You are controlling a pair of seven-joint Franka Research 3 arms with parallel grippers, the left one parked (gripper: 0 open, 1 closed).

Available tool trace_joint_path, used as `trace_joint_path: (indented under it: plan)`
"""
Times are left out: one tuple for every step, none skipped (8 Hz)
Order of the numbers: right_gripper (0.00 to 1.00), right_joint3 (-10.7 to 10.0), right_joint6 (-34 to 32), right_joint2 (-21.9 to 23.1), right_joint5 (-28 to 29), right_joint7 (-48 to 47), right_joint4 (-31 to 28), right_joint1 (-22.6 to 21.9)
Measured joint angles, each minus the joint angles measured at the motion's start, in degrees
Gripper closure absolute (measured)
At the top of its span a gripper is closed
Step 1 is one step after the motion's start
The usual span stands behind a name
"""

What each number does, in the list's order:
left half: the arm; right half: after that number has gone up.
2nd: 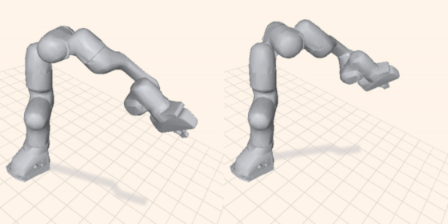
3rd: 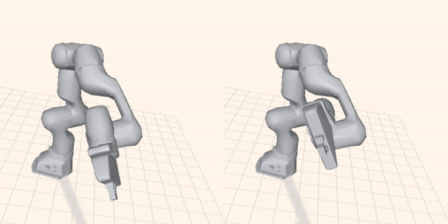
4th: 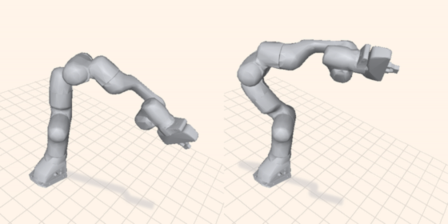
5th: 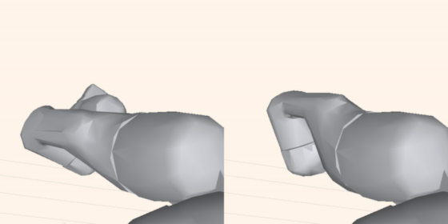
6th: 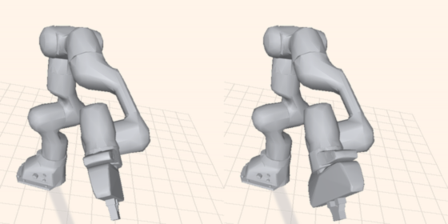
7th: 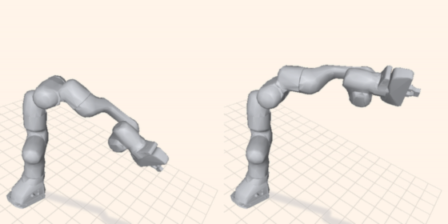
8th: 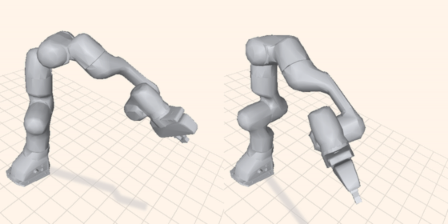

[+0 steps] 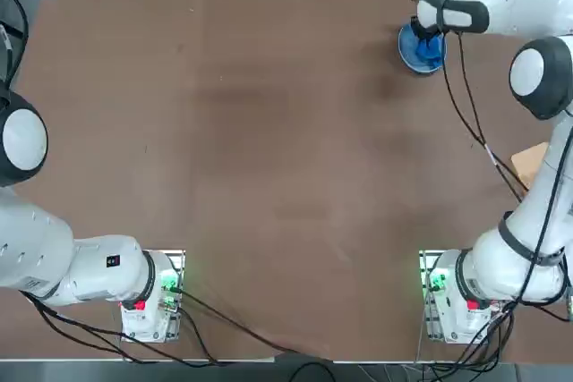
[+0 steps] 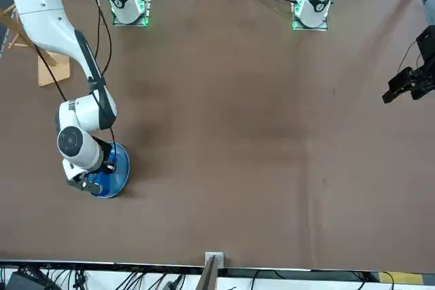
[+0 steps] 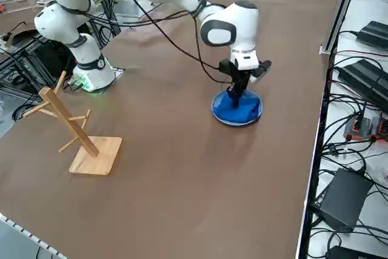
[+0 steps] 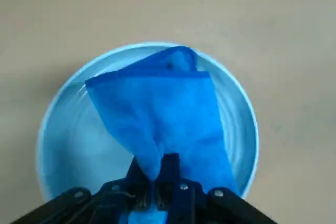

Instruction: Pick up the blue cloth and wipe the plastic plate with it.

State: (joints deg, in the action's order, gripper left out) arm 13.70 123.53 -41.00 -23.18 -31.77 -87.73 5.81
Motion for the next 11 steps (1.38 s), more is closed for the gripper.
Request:
trace_joint_path:
  plan:
    - [0.94, 1.2, -5.0, 1.4, 1.2, 0.0, 1.6, -0.1]
    - [0.94, 2.3, -9.5, 3.2, 1.8, 0.0, 2.6, -0.2]
    - [0.94, 3.4, -13.1, 5.3, 2.9, 0.0, 3.0, -0.3]
    - [0.94, 4.4, -15.3, 7.3, 5.1, 0.0, 3.0, -0.5]
    - [0.94, 5.0, -16.8, 9.1, 7.8, 0.0, 2.9, -1.2]
    - [0.94, 5.1, -18.5, 10.6, 10.5, -0.1, 2.6, -2.5]
    - [0.94, 5.2, -19.7, 11.7, 12.8, -0.5, 2.4, -4.0]
    - [0.94, 5.3, -20.3, 12.7, 15.2, -1.6, 1.9, -5.7]
    - [0.94, 5.3, -20.5, 13.9, 17.8, -2.6, 0.6, -7.3]
    - [0.94, 5.3, -20.5, 15.2, 20.2, -3.6, -1.0, -8.9]
    - [0.94, 5.4, -20.7, 16.5, 21.9, -4.6, -2.7, -10.6]
